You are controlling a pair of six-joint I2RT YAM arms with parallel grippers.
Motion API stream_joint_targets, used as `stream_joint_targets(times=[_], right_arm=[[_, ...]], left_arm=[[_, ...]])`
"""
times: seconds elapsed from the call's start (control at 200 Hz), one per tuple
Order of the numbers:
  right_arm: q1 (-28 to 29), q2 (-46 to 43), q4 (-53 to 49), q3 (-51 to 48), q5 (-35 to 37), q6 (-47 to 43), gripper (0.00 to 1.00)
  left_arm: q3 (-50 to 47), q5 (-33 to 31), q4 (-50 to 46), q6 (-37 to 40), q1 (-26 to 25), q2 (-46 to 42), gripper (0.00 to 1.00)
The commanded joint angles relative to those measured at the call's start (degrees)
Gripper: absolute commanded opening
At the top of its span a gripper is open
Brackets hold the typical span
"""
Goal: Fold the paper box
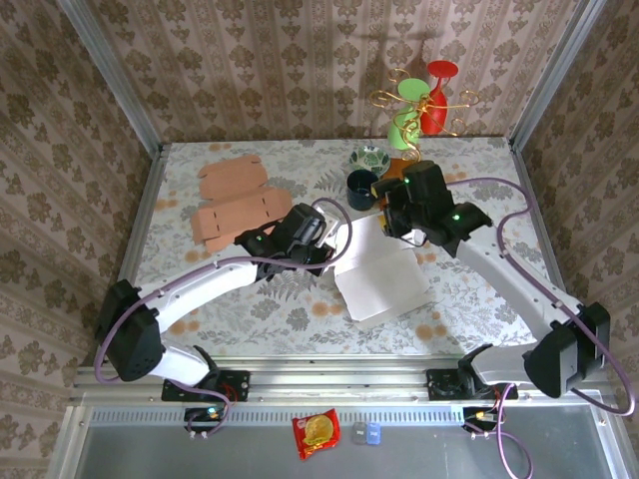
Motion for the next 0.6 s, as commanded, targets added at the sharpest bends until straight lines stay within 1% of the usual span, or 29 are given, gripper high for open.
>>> stream_joint_targets(times=[0.0, 0.05, 0.11, 0.155, 0.26, 0.28, 0.345, 0.57, 0.595], right_arm=[[0.7, 1.5, 0.9, -0.4, -1.6, -0.4, 0.60], [0.7, 1.9, 1.3, -1.1, -1.8, -0.5, 0.58], [0.6, 2.3, 3.1, -2.1, -2.0, -0.5, 0.52], [0.5, 2.6, 4.3, -2.6, -2.1, -0.7, 0.50], [0.3, 2.9, 4.4, -2.2, -2.7, -1.3, 0.43], [0.2, 4.4, 4.5, -2.4, -2.9, -1.3, 0.42], [0.2, 4.8, 4.7, -2.7, -3.3, -1.2, 0.37], [-0.1, 5.0, 5.0, -4.7, -3.9, -0.9, 0.34], [-0.2, 5.1, 5.2, -4.8, -4.0, -0.8, 0.32]], left_arm=[[2.4, 0.2, -1.3, -1.5, 0.2, 0.8, 0.00], [2.5, 0.3, -1.3, -1.6, 0.4, 0.8, 0.00], [2.4, 0.4, -1.3, -1.6, 0.4, 1.0, 0.00], [2.4, 0.6, -1.3, -1.7, 0.4, 0.9, 0.00], [2.5, 0.9, -1.3, -1.7, 0.6, 0.9, 0.00], [2.5, 0.9, -1.3, -1.7, 0.7, 1.0, 0.00], [2.5, 1.0, -1.4, -1.5, 0.9, 0.9, 0.00], [2.5, 1.4, -1.6, -1.4, 1.0, 0.8, 0.00], [2.4, 1.4, -1.5, -1.4, 1.1, 0.9, 0.00]])
